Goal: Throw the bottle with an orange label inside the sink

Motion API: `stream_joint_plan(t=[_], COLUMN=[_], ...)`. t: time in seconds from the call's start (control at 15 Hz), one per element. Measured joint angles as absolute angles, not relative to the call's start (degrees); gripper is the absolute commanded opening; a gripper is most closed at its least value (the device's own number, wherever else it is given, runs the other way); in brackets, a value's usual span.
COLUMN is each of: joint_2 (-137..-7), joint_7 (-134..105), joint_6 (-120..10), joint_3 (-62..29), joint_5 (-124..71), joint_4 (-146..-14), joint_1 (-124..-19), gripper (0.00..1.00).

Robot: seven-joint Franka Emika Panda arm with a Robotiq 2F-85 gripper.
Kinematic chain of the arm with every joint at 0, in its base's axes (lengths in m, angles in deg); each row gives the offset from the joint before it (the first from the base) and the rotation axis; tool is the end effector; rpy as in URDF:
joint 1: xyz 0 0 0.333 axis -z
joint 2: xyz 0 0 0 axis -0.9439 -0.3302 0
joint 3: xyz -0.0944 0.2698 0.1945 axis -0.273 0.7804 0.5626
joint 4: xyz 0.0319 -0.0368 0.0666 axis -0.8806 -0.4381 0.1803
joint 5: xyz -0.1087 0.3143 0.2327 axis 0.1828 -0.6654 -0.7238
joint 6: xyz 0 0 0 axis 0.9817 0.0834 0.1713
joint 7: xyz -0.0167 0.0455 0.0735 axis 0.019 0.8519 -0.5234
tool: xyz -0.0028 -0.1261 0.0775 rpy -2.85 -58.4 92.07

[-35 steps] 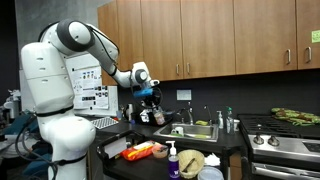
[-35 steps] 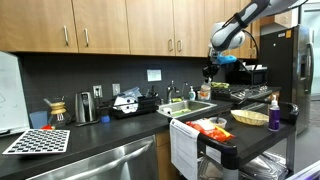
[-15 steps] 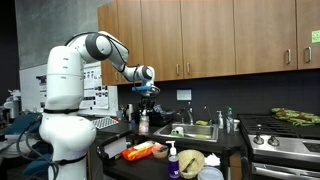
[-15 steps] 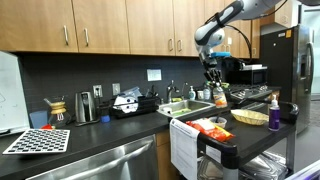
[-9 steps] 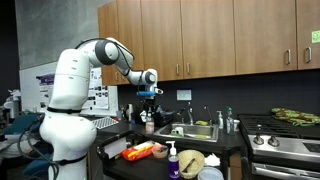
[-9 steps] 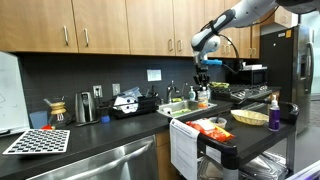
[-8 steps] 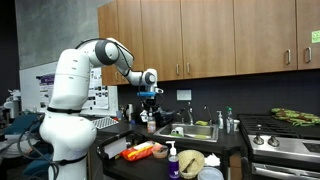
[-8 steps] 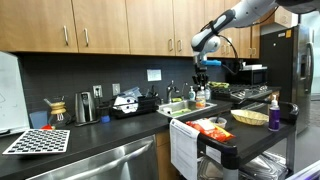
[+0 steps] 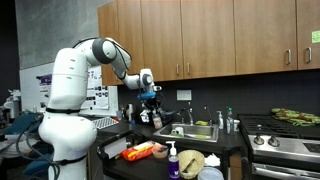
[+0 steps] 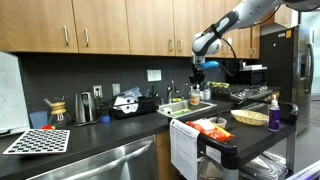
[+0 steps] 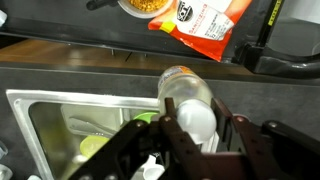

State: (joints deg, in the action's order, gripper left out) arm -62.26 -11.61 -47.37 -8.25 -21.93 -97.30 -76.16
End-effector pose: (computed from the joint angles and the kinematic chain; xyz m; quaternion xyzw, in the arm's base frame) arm 0.6202 0.0969 0.4362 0.9891 0.1034 0.0959 0.0427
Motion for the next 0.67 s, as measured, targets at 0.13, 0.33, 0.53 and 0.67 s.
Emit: stream_joint_plan(t=[0.13, 0.33, 0.53, 0.67], joint_2=[-61.79, -60.80, -60.42, -60.58], joint_7=[-11.72, -11.72, -11.70, -11.68], joint_6=[-43.15, -31.67, -17.83, -9.73], joint_3=[-8.25, -8.26, -8.26, -8.30], joint_5=[-22.11, -22.75, -24.97, -26.73], joint_4=[-97.40, -96.64, -93.90, -91.63], joint_1=[-76.13, -76.11, -76.08, -75.97], gripper=[0.14, 0.14, 0.14, 0.14])
